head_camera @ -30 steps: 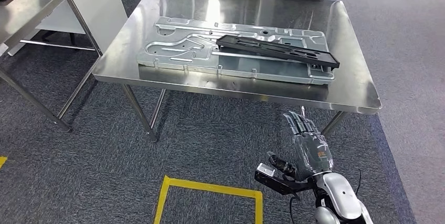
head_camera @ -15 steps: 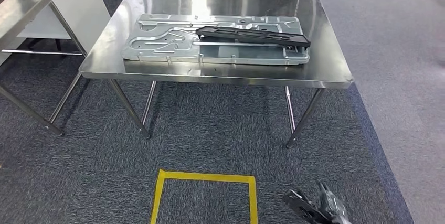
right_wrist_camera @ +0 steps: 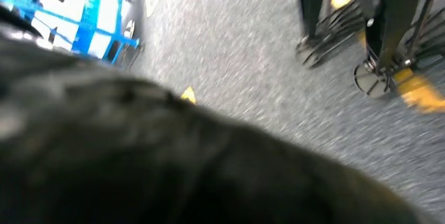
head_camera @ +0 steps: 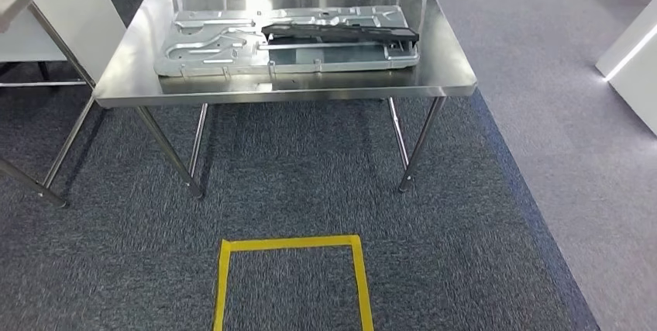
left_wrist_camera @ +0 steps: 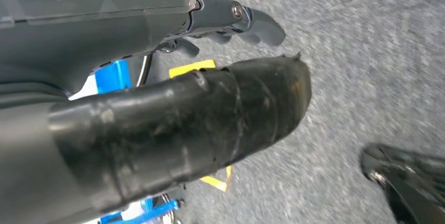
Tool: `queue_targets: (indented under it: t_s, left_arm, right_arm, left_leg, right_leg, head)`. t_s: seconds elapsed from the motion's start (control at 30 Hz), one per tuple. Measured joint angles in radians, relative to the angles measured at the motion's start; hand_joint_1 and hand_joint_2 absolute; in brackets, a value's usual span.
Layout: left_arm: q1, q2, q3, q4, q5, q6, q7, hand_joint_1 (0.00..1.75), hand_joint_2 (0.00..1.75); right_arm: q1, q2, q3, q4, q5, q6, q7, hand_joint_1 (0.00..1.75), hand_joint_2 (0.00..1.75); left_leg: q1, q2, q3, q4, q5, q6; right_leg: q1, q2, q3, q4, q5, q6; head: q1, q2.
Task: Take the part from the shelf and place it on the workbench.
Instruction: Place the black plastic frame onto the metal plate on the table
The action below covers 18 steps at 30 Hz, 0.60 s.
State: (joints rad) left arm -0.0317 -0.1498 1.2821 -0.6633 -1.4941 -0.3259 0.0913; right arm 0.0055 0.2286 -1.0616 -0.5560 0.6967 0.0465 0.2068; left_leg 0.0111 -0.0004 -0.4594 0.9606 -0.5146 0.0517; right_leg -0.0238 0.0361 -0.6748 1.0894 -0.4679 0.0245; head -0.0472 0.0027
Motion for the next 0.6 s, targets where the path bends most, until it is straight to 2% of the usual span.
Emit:
queue_targets:
  t_s: [0.03,0.07,0.1,0.13,0.17,0.2,0.23,0.27,0.3,0.33,0.37,0.4,0.43,0.47,0.53,0.57,0.6]
  left_arm:
    - [0.001,-0.004,0.0,-0.009,0.0,-0.001,0.0,0.0,0.0]
    - [0.003,-0.008,0.0,-0.016,0.0,-0.002,0.0,0.0,0.0]
    - [0.005,-0.01,0.0,-0.023,-0.001,-0.003,-0.001,0.0,0.0]
    - [0.006,-0.012,0.0,-0.028,-0.001,-0.004,-0.003,0.0,0.0]
    - [0.006,-0.012,0.0,-0.031,-0.001,-0.006,-0.007,0.0,0.0]
    - [0.006,-0.011,0.0,-0.033,-0.001,-0.005,-0.012,0.0,0.0]
    - [0.003,-0.009,0.0,-0.033,-0.001,-0.003,-0.018,0.0,0.0]
    - [0.003,-0.005,-0.001,-0.032,-0.001,0.002,-0.023,0.0,0.0]
    - [0.002,0.001,-0.001,-0.03,-0.001,0.007,-0.027,0.0,0.0]
    - [0.001,0.007,-0.001,-0.025,-0.001,0.014,-0.03,0.0,0.0]
    - [0.001,0.013,-0.001,-0.018,-0.001,0.022,-0.031,0.0,0.0]
    - [-0.002,0.019,-0.001,-0.01,-0.001,0.03,-0.031,0.0,0.0]
    - [-0.004,0.024,-0.001,-0.001,-0.001,0.038,-0.029,0.0,0.0]
    - [-0.005,0.027,0.0,0.007,-0.001,0.045,-0.027,0.0,0.0]
    - [-0.005,0.034,0.0,0.022,-0.001,0.055,-0.017,0.0,0.0]
    - [-0.003,0.036,0.0,0.027,-0.001,0.059,-0.012,0.0,0.0]
    - [-0.003,0.039,0.0,0.032,-0.001,0.061,-0.006,0.0,0.0]
  right_arm:
    - [0.0,0.007,-0.007,-0.006,0.027,0.01,-0.013,0.0,0.0]
    - [0.0,0.01,-0.012,-0.013,0.051,0.024,-0.034,0.0,0.0]
    - [0.0,0.012,-0.015,-0.02,0.066,0.041,-0.059,0.0,0.0]
    - [0.0,0.013,-0.018,-0.025,0.074,0.06,-0.082,0.0,0.0]
    - [0.0,0.013,-0.022,-0.028,0.077,0.085,-0.102,0.0,0.0]
    - [-0.001,0.013,-0.026,-0.028,0.077,0.111,-0.115,0.0,0.0]
    - [-0.005,0.013,-0.03,-0.028,0.076,0.136,-0.124,0.0,0.0]
    - [-0.009,0.013,-0.036,-0.026,0.076,0.16,-0.131,0.0,0.0]
    - [-0.014,0.013,-0.043,-0.022,0.078,0.177,-0.135,0.0,0.0]
    - [-0.018,0.013,-0.05,-0.017,0.084,0.187,-0.137,0.0,0.0]
    - [-0.02,0.013,-0.058,-0.011,0.092,0.193,-0.138,0.0,0.0]
    - [-0.021,0.014,-0.066,-0.004,0.103,0.197,-0.137,0.0,0.0]
    - [-0.023,0.016,-0.073,0.003,0.115,0.199,-0.135,0.0,0.0]
    - [-0.025,0.018,-0.08,0.007,0.126,0.202,-0.132,0.0,0.0]
    - [-0.03,0.022,-0.09,0.013,0.145,0.205,-0.124,0.0,0.0]
    - [-0.031,0.024,-0.094,0.014,0.152,0.206,-0.119,0.0,0.0]
    - [-0.031,0.027,-0.099,0.015,0.158,0.208,-0.112,0.0,0.0]
  left_leg:
    - [-0.002,0.01,-0.013,0.0,0.01,0.004]
    - [-0.003,0.022,-0.027,0.001,0.021,0.005]
    - [-0.005,0.035,-0.043,0.004,0.031,0.005]
    - [-0.006,0.046,-0.059,0.007,0.041,0.004]
    - [-0.007,0.057,-0.077,0.012,0.05,0.002]
    - [-0.008,0.066,-0.095,0.019,0.058,0.0]
    - [-0.009,0.074,-0.108,0.027,0.065,-0.003]
    - [-0.011,0.081,-0.12,0.037,0.07,-0.007]
    - [-0.012,0.089,-0.126,0.046,0.075,-0.012]
    - [-0.013,0.097,-0.128,0.052,0.081,-0.018]
    - [-0.012,0.106,-0.13,0.054,0.087,-0.024]
    - [-0.009,0.111,-0.133,0.055,0.092,-0.032]
    - [-0.006,0.102,-0.139,0.062,0.084,-0.04]
    - [-0.003,0.083,-0.147,0.08,0.058,-0.046]
    - [0.0,0.032,-0.172,0.171,-0.04,-0.055]
    - [0.0,0.017,-0.185,0.233,-0.087,-0.055]
    - [0.0,0.011,-0.191,0.289,-0.114,-0.055]
  right_leg:
    - [0.001,-0.014,-0.012,0.057,-0.058,0.002]
    - [0.0,-0.022,-0.022,0.123,-0.102,0.005]
    - [-0.001,-0.026,-0.025,0.178,-0.12,0.008]
    - [-0.001,-0.029,-0.018,0.212,-0.113,0.01]
    - [-0.002,-0.033,0.005,0.212,-0.087,0.011]
    - [-0.002,-0.04,0.045,0.178,-0.058,0.01]
    - [-0.001,-0.056,0.104,0.114,-0.045,0.008]
    - [0.002,-0.073,0.17,0.029,-0.052,0.004]
    - [0.005,-0.088,0.218,-0.04,-0.069,-0.002]
    - [0.01,-0.096,0.248,-0.088,-0.086,-0.008]
    - [0.014,-0.093,0.255,-0.111,-0.093,-0.016]
    - [0.015,-0.087,0.245,-0.111,-0.086,-0.026]
    - [0.015,-0.081,0.235,-0.113,-0.075,-0.035]
    - [0.014,-0.075,0.223,-0.114,-0.062,-0.045]
    - [0.015,-0.063,0.194,-0.115,-0.037,-0.058]
    - [0.017,-0.055,0.177,-0.114,-0.025,-0.062]
    - [0.02,-0.046,0.16,-0.111,-0.013,-0.063]
  head:
    - [0.001,0.0]
    - [0.001,0.0]
    - [0.002,0.0]
    - [0.002,0.0]
    - [0.002,0.0]
    - [0.002,0.0]
    - [0.001,0.0]
    - [0.001,0.0]
    - [0.001,0.0]
    - [0.001,0.0]
    - [0.002,0.0]
    - [0.002,0.0]
    - [0.003,0.0]
    - [0.002,0.0]
    - [0.002,0.0]
    - [0.002,0.0]
    - [0.002,0.0]
